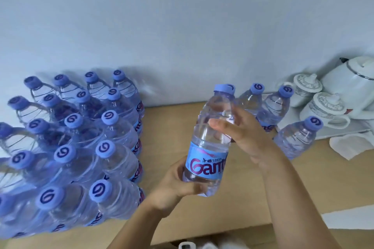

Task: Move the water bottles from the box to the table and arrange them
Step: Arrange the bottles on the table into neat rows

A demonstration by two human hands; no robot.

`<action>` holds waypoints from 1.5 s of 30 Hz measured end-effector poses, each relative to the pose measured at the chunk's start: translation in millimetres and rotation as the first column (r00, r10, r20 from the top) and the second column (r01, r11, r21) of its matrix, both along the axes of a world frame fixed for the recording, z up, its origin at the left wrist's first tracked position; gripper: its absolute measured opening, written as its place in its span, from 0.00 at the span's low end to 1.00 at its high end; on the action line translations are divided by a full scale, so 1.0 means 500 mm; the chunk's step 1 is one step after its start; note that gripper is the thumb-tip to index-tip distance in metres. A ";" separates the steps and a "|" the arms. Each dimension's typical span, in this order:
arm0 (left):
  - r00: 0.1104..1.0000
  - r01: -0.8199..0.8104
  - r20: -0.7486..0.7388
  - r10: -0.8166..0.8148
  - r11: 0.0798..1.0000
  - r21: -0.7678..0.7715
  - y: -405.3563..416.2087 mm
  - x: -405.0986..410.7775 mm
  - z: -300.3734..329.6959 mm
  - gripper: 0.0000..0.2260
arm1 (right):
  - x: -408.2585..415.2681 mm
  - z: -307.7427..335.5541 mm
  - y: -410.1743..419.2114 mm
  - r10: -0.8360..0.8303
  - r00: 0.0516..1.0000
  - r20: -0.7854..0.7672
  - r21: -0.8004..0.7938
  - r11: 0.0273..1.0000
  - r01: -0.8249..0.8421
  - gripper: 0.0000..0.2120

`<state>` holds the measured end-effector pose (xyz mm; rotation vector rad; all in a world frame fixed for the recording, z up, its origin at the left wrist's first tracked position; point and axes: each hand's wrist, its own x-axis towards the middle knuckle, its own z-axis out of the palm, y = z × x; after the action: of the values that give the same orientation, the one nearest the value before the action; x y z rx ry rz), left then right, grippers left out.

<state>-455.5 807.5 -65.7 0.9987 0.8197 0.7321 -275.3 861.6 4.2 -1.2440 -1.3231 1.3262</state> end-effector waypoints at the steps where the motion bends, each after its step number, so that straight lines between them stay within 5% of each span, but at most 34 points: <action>1: 0.999 -0.035 -0.005 0.035 0.999 -0.012 0.001 -0.009 -0.005 0.30 | -0.013 -0.003 0.011 0.007 1.000 0.011 0.004 1.000 -0.008 0.21; 5: 0.953 -0.302 -0.064 0.297 0.949 -0.091 0.008 -0.016 -0.028 0.24 | -0.057 -0.019 0.069 0.035 0.992 0.123 0.020 0.999 -0.037 0.27; 8: 0.796 -0.594 -0.243 0.554 0.792 -0.139 0.020 0.004 -0.059 0.21 | -0.087 -0.038 0.131 0.094 0.974 0.207 0.004 0.995 -0.097 0.25; 12: 0.751 -0.650 -0.286 0.595 0.743 -0.160 0.076 0.037 -0.084 0.30 | -0.137 -0.075 0.226 0.182 0.949 0.257 -0.017 0.983 -0.184 0.22; 19: 0.596 -0.801 -0.300 0.745 0.529 -0.280 0.214 0.021 -0.108 0.28 | -0.223 -0.144 0.324 0.201 0.916 0.346 0.054 0.971 -0.234 0.24; 29: 0.532 -0.828 -0.228 0.816 0.444 -0.342 0.294 0.042 -0.143 0.28 | -0.281 -0.189 0.377 0.135 0.926 0.352 0.203 0.955 -0.217 0.27; 45: 0.616 -0.771 -0.196 0.763 0.533 -0.348 0.301 0.035 -0.158 0.30 | -0.281 -0.217 0.406 0.079 0.927 0.367 0.279 0.941 -0.191 0.31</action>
<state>-438.0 958.1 -144.5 0.2045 1.4011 1.2443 -416.1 1064.5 -104.5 -1.2179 -1.8243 0.9604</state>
